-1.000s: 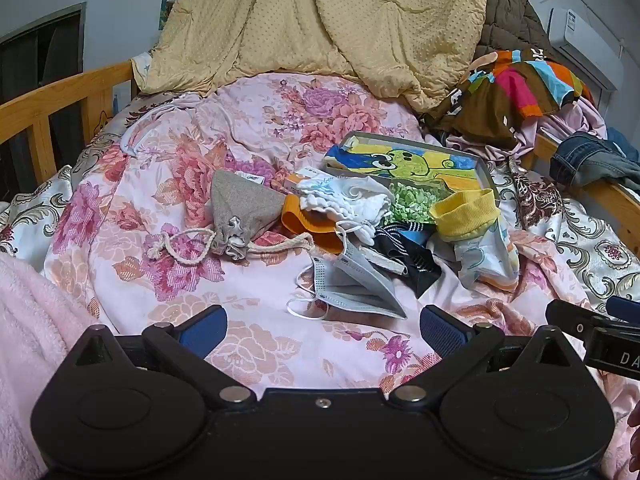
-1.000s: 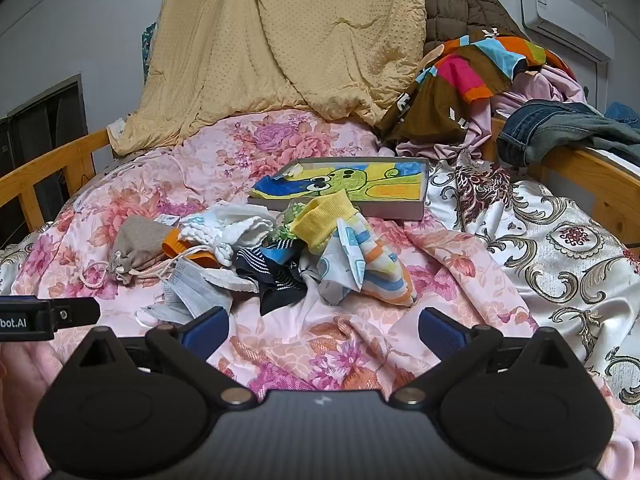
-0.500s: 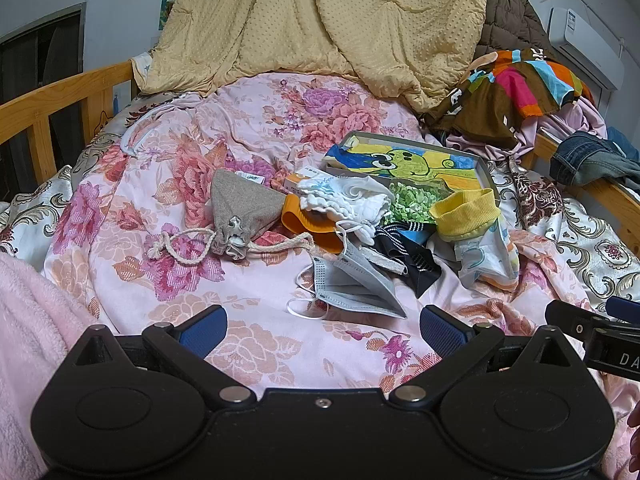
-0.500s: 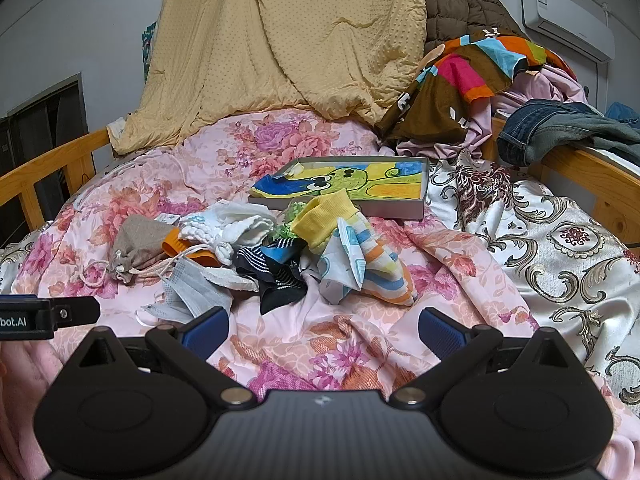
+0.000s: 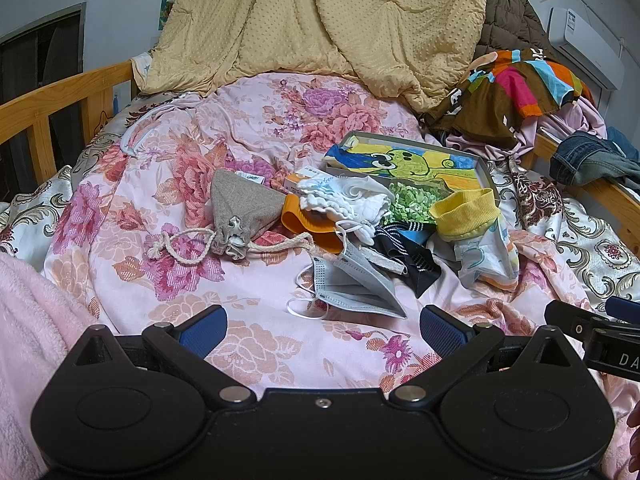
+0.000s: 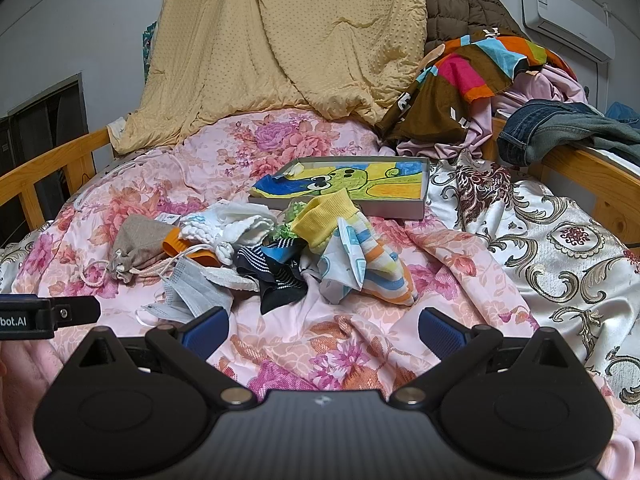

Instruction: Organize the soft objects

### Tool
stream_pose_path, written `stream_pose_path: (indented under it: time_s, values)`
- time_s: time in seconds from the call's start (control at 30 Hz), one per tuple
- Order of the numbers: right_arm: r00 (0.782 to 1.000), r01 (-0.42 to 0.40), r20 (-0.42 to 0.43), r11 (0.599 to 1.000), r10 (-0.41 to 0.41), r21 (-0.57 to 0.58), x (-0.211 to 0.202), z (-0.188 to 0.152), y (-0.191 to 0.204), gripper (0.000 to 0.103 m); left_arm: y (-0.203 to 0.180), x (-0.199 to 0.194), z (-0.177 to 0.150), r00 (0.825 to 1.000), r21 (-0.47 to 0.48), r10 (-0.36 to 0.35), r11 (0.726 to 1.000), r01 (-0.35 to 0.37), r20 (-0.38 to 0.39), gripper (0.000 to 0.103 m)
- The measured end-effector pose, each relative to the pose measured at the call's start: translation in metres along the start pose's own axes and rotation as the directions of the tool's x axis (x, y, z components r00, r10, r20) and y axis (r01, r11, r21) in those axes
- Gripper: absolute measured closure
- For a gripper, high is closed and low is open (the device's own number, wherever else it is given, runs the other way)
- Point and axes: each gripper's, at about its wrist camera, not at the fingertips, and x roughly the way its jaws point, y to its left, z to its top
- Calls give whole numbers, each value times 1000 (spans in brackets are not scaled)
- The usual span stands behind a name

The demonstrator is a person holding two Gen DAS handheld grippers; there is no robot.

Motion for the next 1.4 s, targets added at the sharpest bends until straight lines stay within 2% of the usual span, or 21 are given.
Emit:
stream_pose_path:
  time_s: [0.57,0.8,0.97,1.07,1.23,1.4]
  values:
    - [1000,1,-8,1000,-1,-7,0,0,0,0,0,1,0,1000,-1,1,1000,-1,-8,1]
    - [999,-19,-33,997,17,-73,15,6,5,0,10,19,9,995,-17,-31,999,29,-95,1]
    - [999,-33,-47,991,27,-129,30,12,8,0,9,42,23,988,30,-40,999,45,-150,1]
    - [997,-49,-66,986,39,-160,43,14,9,0,11,61,34,976,54,-56,996,68,-210,1]
    - [986,-139,-121,969,116,-205,68,17,8,0,15,97,49,949,47,-74,995,93,-307,1]
    - [979,-192,-134,921,155,-340,90,20,16,0,17,129,57,919,52,-93,991,122,-383,1]
